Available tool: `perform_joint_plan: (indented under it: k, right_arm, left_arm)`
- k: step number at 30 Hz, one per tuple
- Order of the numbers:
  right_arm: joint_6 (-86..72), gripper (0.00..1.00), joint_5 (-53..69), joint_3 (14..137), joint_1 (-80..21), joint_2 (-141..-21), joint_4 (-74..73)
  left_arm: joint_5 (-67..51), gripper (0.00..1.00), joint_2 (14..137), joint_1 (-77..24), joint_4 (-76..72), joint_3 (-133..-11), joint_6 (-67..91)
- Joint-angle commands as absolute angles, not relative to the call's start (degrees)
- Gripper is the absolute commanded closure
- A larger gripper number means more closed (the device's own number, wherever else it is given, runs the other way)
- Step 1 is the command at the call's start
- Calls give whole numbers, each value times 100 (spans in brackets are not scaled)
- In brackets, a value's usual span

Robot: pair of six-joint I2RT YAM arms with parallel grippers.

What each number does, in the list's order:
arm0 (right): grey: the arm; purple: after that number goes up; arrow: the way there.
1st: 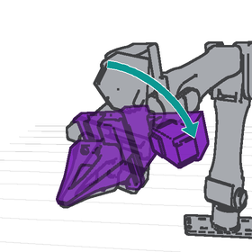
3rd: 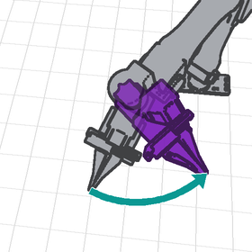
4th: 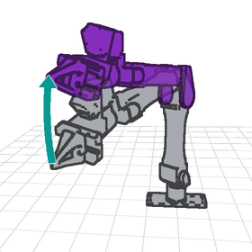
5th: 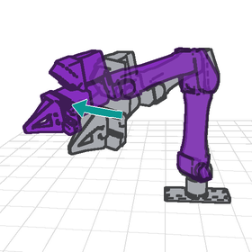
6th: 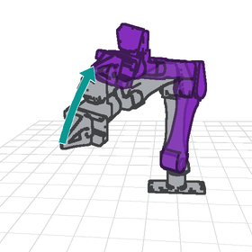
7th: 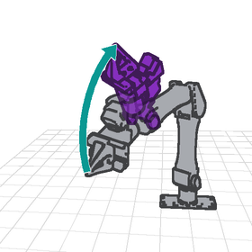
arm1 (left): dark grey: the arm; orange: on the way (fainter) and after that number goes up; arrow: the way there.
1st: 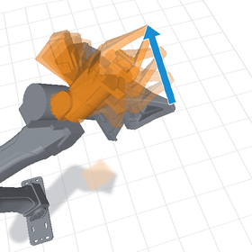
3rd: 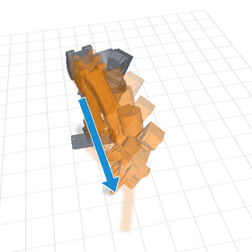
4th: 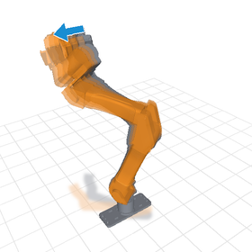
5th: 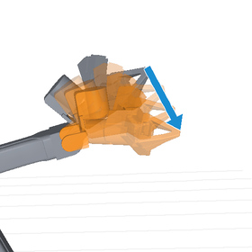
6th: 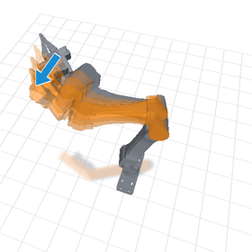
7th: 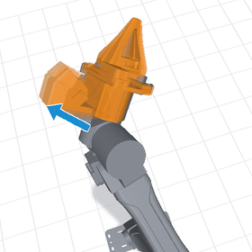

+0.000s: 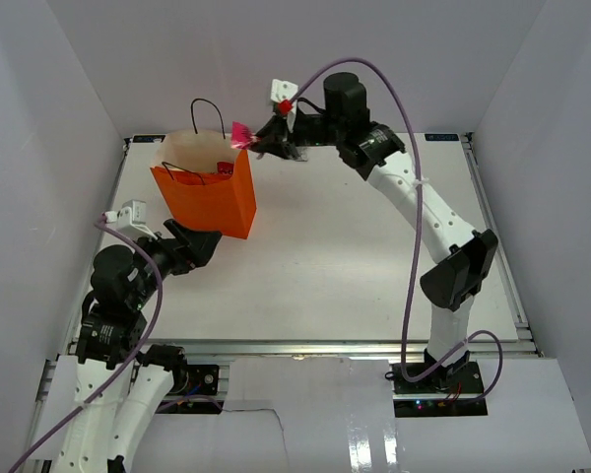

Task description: Place the snacks into the paper bag

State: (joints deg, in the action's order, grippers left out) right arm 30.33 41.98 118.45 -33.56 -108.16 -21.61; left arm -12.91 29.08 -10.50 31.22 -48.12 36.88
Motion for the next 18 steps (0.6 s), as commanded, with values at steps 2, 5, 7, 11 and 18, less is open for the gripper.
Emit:
perform_joint_plan:
  k: [2, 5, 7, 11, 18]
  right_arm:
    - [1452, 75, 3817, 12689, -4111, -11459, -1162]
    - [1100, 75, 3165, 12841, -4403, -11820, -582]
    - [889, 76, 2614, 12928, -4465, -12005, -170]
    - [695, 75, 2013, 13262, -4482, -12514, 307]
    - [782, 43, 1890, 13236, -4509, -12630, 466]
  left_arm:
    - [-1274, 2, 2541, -1028, 3094, -4641, 3840]
    - [-1309, 2, 2286, -1028, 3102, -4527, 4016]
    - [-1310, 2, 2136, -1028, 3216, -4491, 4069]
    - [-1187, 2, 1837, -1037, 3550, -4535, 4104]
    - [-1327, 2, 1950, -1028, 3683, -4553, 4157]
